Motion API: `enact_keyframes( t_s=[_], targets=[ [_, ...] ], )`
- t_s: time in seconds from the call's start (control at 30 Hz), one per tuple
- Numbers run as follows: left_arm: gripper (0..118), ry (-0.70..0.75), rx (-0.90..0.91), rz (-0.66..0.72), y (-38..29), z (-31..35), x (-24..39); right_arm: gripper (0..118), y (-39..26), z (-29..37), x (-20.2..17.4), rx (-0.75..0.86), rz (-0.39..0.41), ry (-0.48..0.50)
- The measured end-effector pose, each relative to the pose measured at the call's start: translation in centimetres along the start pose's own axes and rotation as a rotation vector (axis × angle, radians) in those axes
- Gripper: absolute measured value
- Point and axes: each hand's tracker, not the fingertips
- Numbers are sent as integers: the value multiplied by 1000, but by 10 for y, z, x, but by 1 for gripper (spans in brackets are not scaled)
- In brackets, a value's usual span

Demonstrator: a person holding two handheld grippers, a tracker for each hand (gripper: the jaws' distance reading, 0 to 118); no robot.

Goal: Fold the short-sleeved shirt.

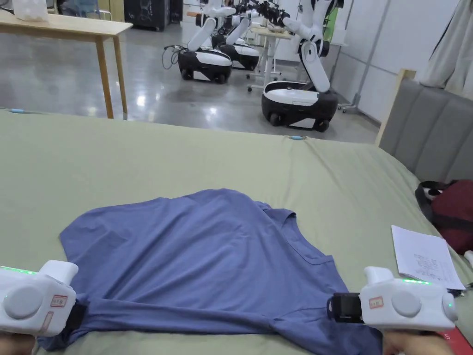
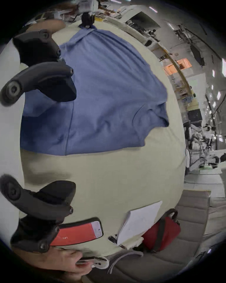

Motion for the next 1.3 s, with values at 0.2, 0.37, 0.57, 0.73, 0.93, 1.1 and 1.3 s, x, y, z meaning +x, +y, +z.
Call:
enact_keyframes(
  t_s=[0.2, 0.37, 0.57, 0.73, 0.93, 1.1, 1.3],
  targets=[
    [6, -5, 8, 7, -1, -1, -3, 13, -1, 8, -7, 18, 114, -2],
    [6, -2, 45, 15, -3, 4, -6, 8, -12, 17, -28, 30, 200, 8],
    [6, -10, 88, 49, -1, 18, -18, 7, -9, 31, -13, 102, 30, 104],
    [6, -37, 120, 35, 2, 40, -26, 7, -5, 58, 3, 134, -18, 186],
    [6, -55, 117, -12, 4, 46, -20, 7, 9, 68, 5, 140, -36, 224],
    [6, -53, 183, 11, 27, 47, -27, 7, 31, 77, -3, 154, -23, 237],
    [6, -54, 217, 13, 58, 49, -32, 7, 69, 88, -13, 174, 11, 233]
  ],
)
